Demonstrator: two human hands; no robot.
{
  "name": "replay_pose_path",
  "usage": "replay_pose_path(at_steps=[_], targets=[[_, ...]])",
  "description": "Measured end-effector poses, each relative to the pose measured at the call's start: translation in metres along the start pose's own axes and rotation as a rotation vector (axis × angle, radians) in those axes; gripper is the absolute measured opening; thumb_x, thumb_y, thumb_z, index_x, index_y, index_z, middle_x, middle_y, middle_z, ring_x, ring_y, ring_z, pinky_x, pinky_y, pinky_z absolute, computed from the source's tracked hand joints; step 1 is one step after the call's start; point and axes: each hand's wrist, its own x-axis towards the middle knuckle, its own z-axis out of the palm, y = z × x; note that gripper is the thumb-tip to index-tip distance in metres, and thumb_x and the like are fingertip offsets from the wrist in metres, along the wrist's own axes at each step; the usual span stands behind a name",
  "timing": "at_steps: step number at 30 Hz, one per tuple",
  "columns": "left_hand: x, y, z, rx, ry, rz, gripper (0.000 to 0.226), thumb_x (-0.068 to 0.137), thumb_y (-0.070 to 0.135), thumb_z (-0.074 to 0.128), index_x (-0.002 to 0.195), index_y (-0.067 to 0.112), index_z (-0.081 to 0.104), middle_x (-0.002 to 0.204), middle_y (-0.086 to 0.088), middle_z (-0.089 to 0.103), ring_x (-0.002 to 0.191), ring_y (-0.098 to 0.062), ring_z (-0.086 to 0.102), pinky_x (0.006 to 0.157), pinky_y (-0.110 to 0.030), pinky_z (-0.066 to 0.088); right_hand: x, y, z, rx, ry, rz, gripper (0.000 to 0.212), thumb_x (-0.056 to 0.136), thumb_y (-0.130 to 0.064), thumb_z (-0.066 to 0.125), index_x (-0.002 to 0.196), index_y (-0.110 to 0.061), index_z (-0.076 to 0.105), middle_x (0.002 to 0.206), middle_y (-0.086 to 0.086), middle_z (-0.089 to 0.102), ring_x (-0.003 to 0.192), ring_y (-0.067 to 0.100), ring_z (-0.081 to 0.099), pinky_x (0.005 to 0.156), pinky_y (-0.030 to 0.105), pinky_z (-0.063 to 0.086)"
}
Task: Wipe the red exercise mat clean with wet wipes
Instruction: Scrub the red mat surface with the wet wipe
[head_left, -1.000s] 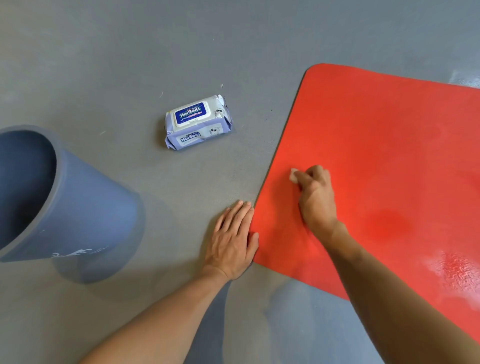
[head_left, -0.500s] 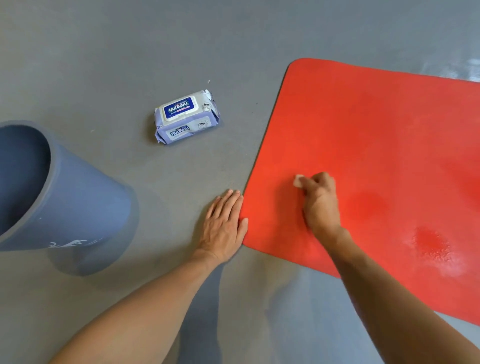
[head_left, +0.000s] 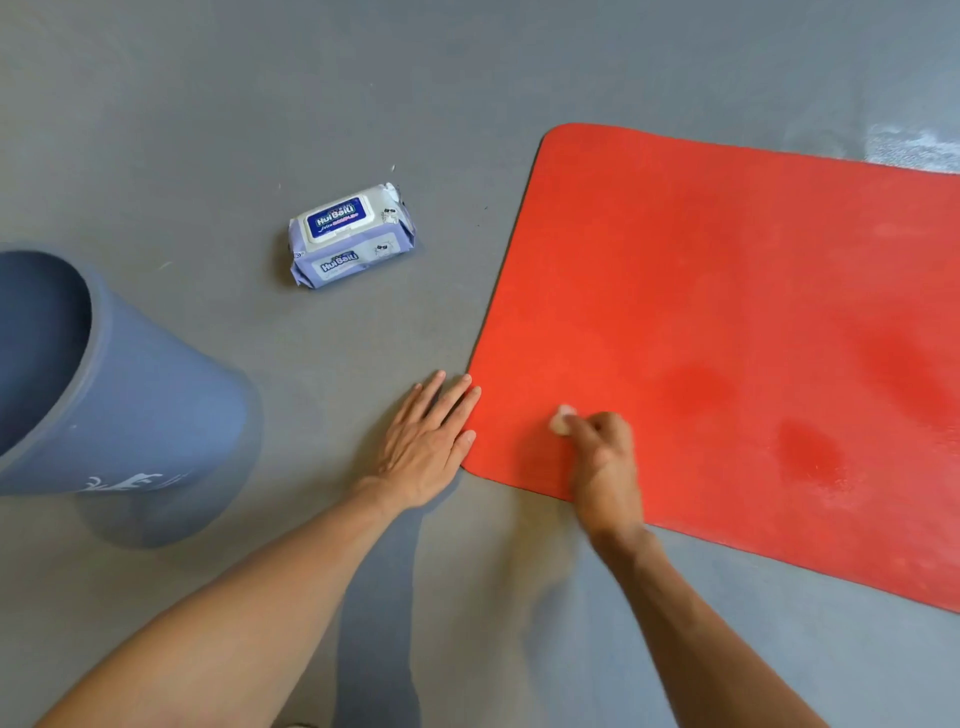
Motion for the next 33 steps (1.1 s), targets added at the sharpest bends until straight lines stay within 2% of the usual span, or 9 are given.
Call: replay_pose_path(at_steps=[3,7,9,11,14,17,22,28,33], targets=[[0.0,0.004,-0.002,-0.014,-0.024,-0.025,0.06,0.106,0.043,0.033,0.159,0.017,0.041,0.167,0.0,0.035,0.156,-0.031,0.028,0.127,-0.049,0.019,0.006,0.016,-0.013,-0.13,0.083,0.233,0.027,0.09,-0.056,0.066,0.08,-0.031,0.057,0.093,-0.004,0.051,0.078,0.019,0.053,0.08,0.048,0.044],[0.002,0.008,-0.005,-0.034,-0.062,-0.055,0.062,0.104,0.043,0.031,0.159,0.017,0.041,0.167,0.0,0.035,0.156,-0.031,0.026,0.128,-0.051,0.022,-0.016,-0.039,0.029,0.004,0.128,0.157,0.024,0.102,-0.038,0.058,0.084,-0.023,0.052,0.093,-0.005,0.048,0.084,0.014,0.048,0.092,0.046,0.043],[0.003,0.008,-0.006,-0.042,-0.077,-0.059,0.063,0.104,0.044,0.029,0.16,0.017,0.04,0.169,0.0,0.033,0.157,-0.03,0.023,0.128,-0.05,0.021,-0.039,-0.072,0.047,0.26,-0.063,0.11,0.005,0.103,-0.019,0.056,0.1,-0.018,0.06,0.105,0.001,0.051,0.096,0.018,0.049,0.091,0.041,0.042],[0.003,0.007,-0.007,-0.035,-0.085,-0.062,0.063,0.105,0.045,0.028,0.16,0.017,0.039,0.169,0.001,0.031,0.158,-0.029,0.021,0.129,-0.049,0.02,-0.051,-0.074,0.05,0.275,-0.235,0.002,0.026,0.1,-0.002,0.051,0.122,-0.01,0.062,0.118,0.011,0.049,0.106,0.026,0.047,0.09,0.039,0.044],[0.003,0.007,-0.006,-0.032,-0.062,-0.059,0.061,0.104,0.043,0.031,0.158,0.016,0.043,0.167,0.0,0.036,0.157,-0.03,0.026,0.127,-0.051,0.023,-0.035,-0.036,0.023,0.275,-0.13,0.044,0.011,0.103,-0.029,0.058,0.103,-0.025,0.068,0.106,-0.001,0.054,0.1,0.015,0.053,0.096,0.043,0.045],[0.002,0.009,-0.003,-0.036,-0.042,-0.063,0.059,0.105,0.041,0.033,0.157,0.016,0.045,0.166,0.0,0.038,0.155,-0.031,0.029,0.126,-0.051,0.024,-0.031,0.002,-0.017,0.012,0.05,0.213,0.026,0.098,-0.052,0.06,0.085,-0.03,0.062,0.097,-0.007,0.053,0.09,0.012,0.054,0.099,0.049,0.044],[0.002,0.006,-0.007,-0.071,-0.05,-0.04,0.057,0.107,0.039,0.028,0.157,0.017,0.045,0.166,0.001,0.038,0.156,-0.03,0.028,0.127,-0.049,0.023,-0.044,-0.034,0.019,0.135,0.137,0.323,0.029,0.101,-0.047,0.057,0.083,-0.025,0.053,0.09,-0.008,0.047,0.087,0.016,0.048,0.097,0.054,0.043],[0.004,-0.006,-0.013,-0.07,-0.095,0.001,0.061,0.105,0.036,0.021,0.159,0.016,0.042,0.167,0.003,0.036,0.157,-0.026,0.026,0.127,-0.043,0.026,-0.056,-0.096,0.072,0.502,-0.216,0.153,0.043,0.095,-0.03,0.026,0.115,-0.015,0.061,0.118,0.008,0.05,0.107,0.025,0.045,0.088,0.035,0.04],[0.003,-0.003,-0.01,-0.103,-0.057,-0.011,0.056,0.108,0.033,0.024,0.157,0.016,0.046,0.165,0.003,0.04,0.155,-0.028,0.031,0.124,-0.046,0.032,-0.037,-0.027,0.009,0.336,-0.007,0.409,0.021,0.096,-0.044,0.064,0.079,-0.032,0.062,0.088,-0.005,0.051,0.078,0.012,0.05,0.083,0.044,0.044]])
